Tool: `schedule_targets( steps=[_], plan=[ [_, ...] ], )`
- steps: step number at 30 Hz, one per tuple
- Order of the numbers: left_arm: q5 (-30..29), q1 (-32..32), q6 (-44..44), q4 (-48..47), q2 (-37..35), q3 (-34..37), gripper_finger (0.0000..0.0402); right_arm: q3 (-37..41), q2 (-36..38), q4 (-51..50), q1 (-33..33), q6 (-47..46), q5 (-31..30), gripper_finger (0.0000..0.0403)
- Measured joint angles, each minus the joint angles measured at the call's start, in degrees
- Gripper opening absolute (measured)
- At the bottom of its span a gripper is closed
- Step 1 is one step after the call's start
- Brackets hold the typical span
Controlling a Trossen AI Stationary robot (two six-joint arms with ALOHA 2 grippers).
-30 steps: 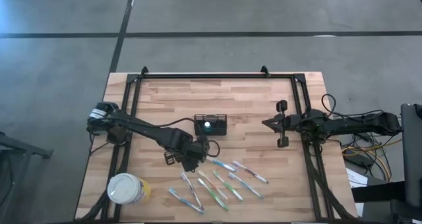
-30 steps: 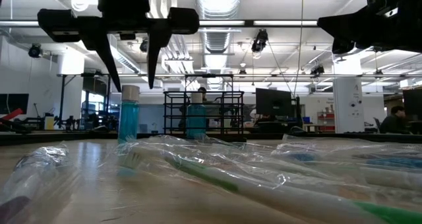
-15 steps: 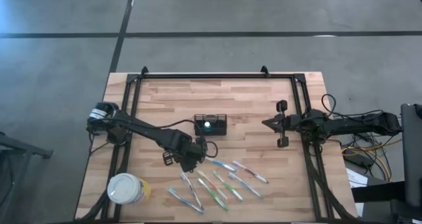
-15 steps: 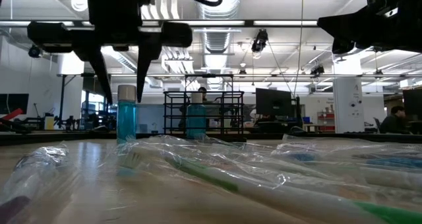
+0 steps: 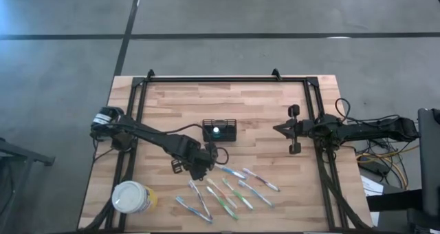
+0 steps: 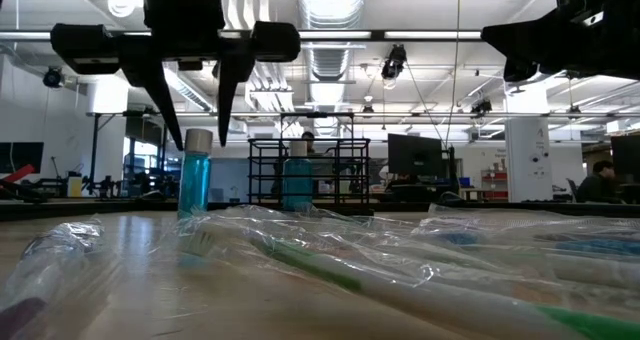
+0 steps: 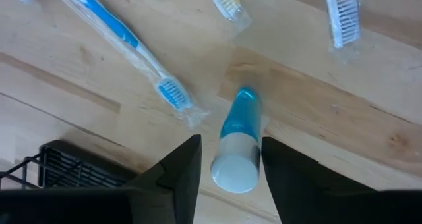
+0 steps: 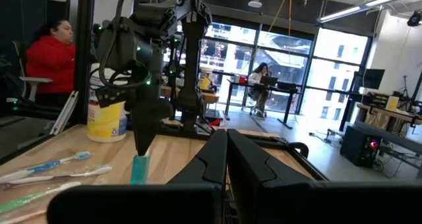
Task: Pick & Place toothbrushing station
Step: Put the blue mouthwash into the black wire organizer
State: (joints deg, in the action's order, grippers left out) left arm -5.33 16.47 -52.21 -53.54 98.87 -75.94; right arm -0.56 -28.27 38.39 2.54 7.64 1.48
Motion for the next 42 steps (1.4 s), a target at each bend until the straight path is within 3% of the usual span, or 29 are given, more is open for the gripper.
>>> schedule_targets(
  steps=[7,16,26,35,38,42],
  plan=[
    [-0.01,-0.12,0.07,-0.15,0.0,0.13,0.0158,0.0,0.0,0.0,0.01,-0.11,0.0,0.0008],
    [0.08,-0.17,0.22,-0.12,-0.02,0.13,0.0096,0.0,0.0,-0.02,0.0,0.02,0.0,0.0008],
    [0.48,-0.2,1.41,-0.27,-0.02,-0.27,0.0094,0.0,0.0,-0.02,0.0,0.0,0.0,0.0008],
    [11.14,-1.48,9.76,-3.57,-3.08,-5.73,0.0094,0.0,0.0,-0.06,0.0,0.0,0.0,0.0008],
    [12.45,-2.35,12.3,-3.32,-6.37,-5.58,0.0094,0.0,0.02,-0.09,-0.01,-0.13,0.0,0.0008],
    [19.68,-5.47,17.43,-1.77,-12.05,-3.11,0.0094,0.0,0.01,-0.11,-0.01,-0.16,0.0,0.0008]
  ],
)
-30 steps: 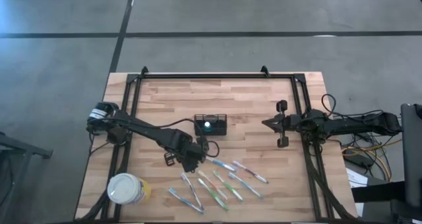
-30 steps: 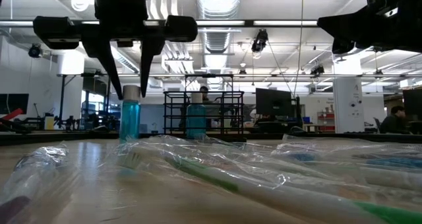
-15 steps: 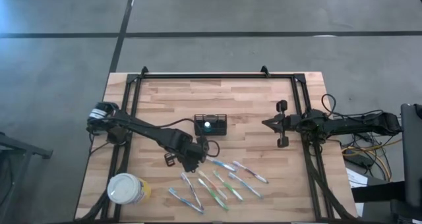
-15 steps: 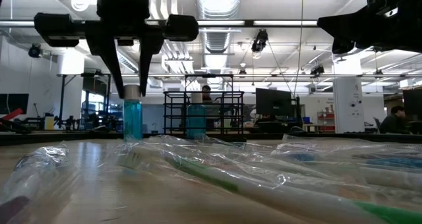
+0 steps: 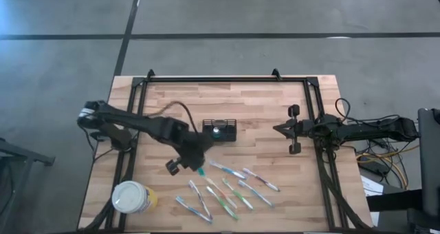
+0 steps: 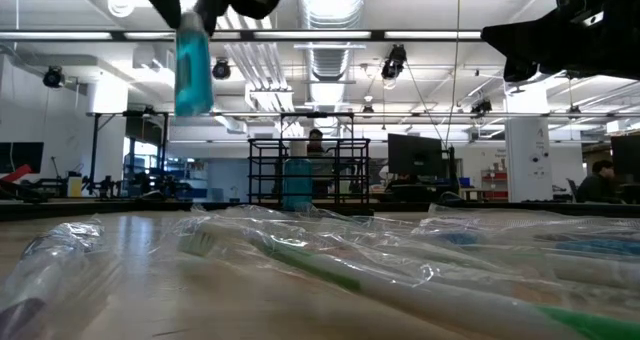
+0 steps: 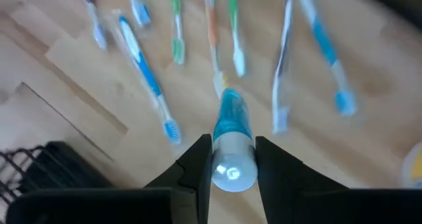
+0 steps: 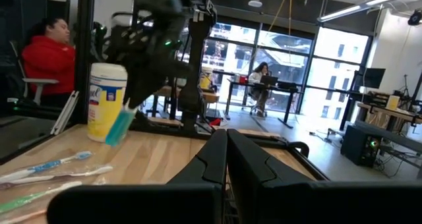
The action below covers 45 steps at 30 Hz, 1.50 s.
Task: Pick & Place toothbrushing station
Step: Put the blue mouthwash into the black wire organizer
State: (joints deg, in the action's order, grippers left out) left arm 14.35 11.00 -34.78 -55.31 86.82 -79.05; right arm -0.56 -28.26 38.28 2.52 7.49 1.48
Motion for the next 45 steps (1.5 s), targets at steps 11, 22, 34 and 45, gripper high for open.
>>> schedule_targets(
  steps=[11,22,34,45],
  plan=[
    [4.63,-7.74,15.48,19.91,-24.1,23.35,0.0094,0.0,-0.01,-0.15,0.02,0.02,0.0,0.0008],
    [4.17,-9.18,34.06,40.23,-46.34,46.0,0.0094,0.0,-0.01,0.02,0.01,0.0,0.0,0.0008],
    [-3.01,-9.18,38.14,41.84,-56.12,56.42,0.0094,0.0,-0.01,0.06,0.01,-1.05,0.0,0.0008],
    [-5.87,-9.44,37.89,42.21,-55.43,55.38,0.0094,0.0,0.0,0.07,0.02,-0.87,0.0,0.0008]
  ],
)
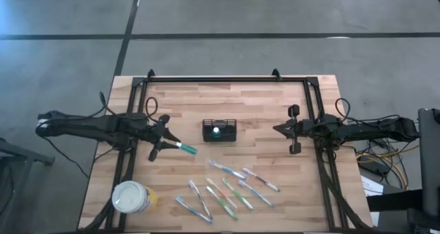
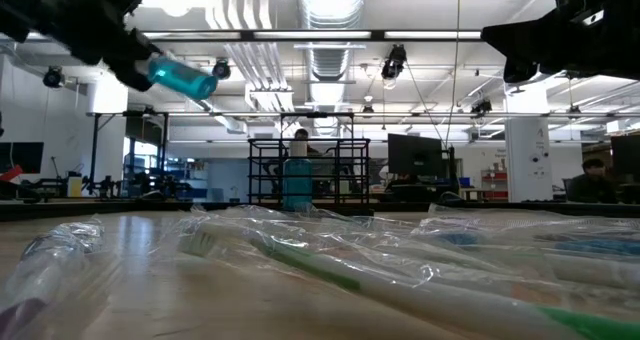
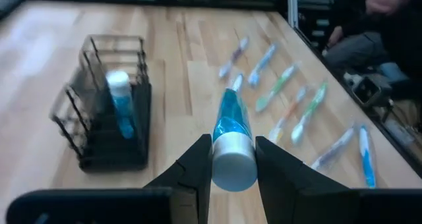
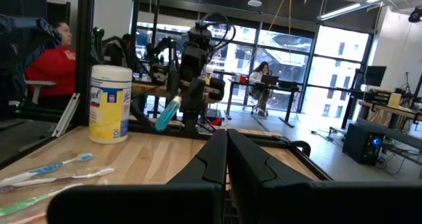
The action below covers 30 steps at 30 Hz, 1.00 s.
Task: Pick & Place toothbrushing station
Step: Put the blue mouthwash into the black wire organizer
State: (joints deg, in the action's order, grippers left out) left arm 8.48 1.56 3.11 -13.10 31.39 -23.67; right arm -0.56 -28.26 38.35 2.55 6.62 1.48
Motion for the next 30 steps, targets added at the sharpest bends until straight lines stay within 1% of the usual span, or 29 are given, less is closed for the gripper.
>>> schedule_targets(
  steps=[2,5,8,11,18,22,30],
  plan=[
    [-1.58,-0.07,-0.7,-0.68,1.31,-3.12,0.0094,0.0,-0.01,0.0,0.0,0.0,0.0,0.0008],
    [-5.0,-0.13,-3.14,-5.59,5.33,-10.41,0.0094,0.0,-0.01,0.02,-0.02,0.0,0.0,0.0008],
    [-8.83,-0.47,-5.33,-12.81,11.86,-20.38,0.0094,0.0,-0.01,0.04,-0.01,0.0,0.0,0.0008],
    [-11.27,-1.25,-6.32,-20.72,20.16,-31.32,0.0094,0.0,-0.01,0.04,-0.02,0.0,0.0,0.0008],
    [-11.65,-3.13,-8.81,-39.68,42.1,-56.4,0.0094,0.0,0.01,0.03,-0.01,0.04,0.0,0.0008],
    [-11.42,-3.28,-11.5,-48.59,53.94,-68.94,0.0094,0.0,0.01,-0.02,0.0,0.41,0.0,0.0008],
    [-10.85,-3.78,-18.18,-61.91,72.65,-91.1,0.0094,0.0,0.01,-0.31,0.0,0.81,0.0,0.0008]
  ],
)
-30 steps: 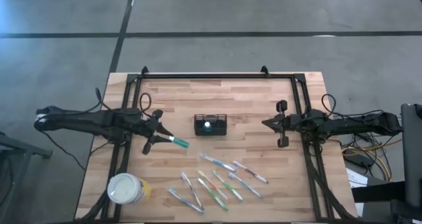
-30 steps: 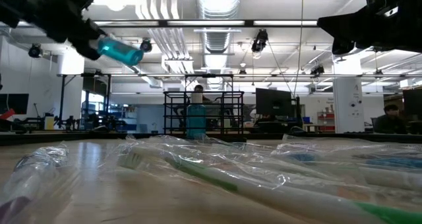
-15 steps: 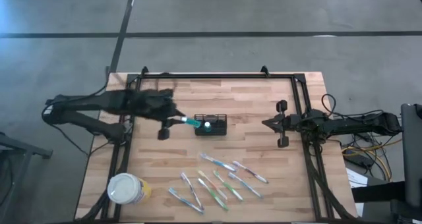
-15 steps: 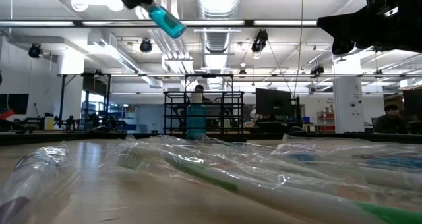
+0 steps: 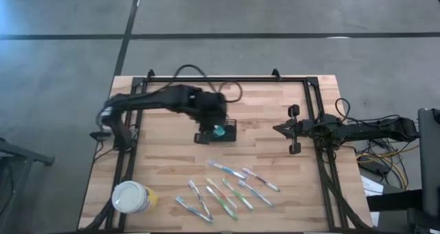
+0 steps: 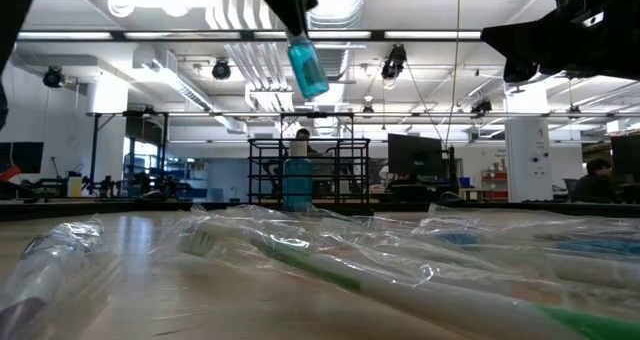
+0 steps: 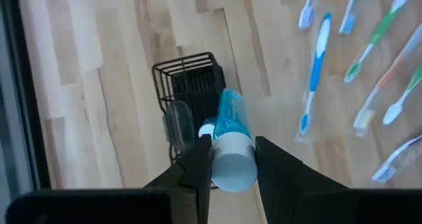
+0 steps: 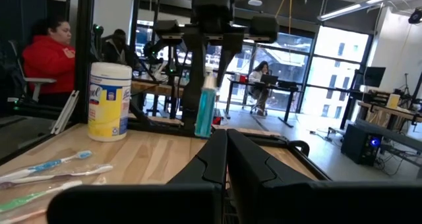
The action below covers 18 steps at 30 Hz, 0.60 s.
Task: Pick & Place toothbrushing station
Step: Put the blue mouthwash into the black wire organizer
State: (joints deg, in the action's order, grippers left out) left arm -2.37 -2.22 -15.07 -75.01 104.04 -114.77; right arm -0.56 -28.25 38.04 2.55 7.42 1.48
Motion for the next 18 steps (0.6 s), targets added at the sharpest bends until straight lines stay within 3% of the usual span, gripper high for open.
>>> schedule_targets(
  steps=[8,18],
  plan=[
    [-0.41,-1.04,-1.46,-13.08,15.88,-20.41,0.0094,0.0,-0.01,-0.15,0.0,0.57,-0.01,0.0008],
    [-0.97,-3.13,-3.36,-8.52,15.96,-13.02,0.0093,0.0,-0.02,-0.77,0.17,1.16,-0.11,0.0008]
  ],
)
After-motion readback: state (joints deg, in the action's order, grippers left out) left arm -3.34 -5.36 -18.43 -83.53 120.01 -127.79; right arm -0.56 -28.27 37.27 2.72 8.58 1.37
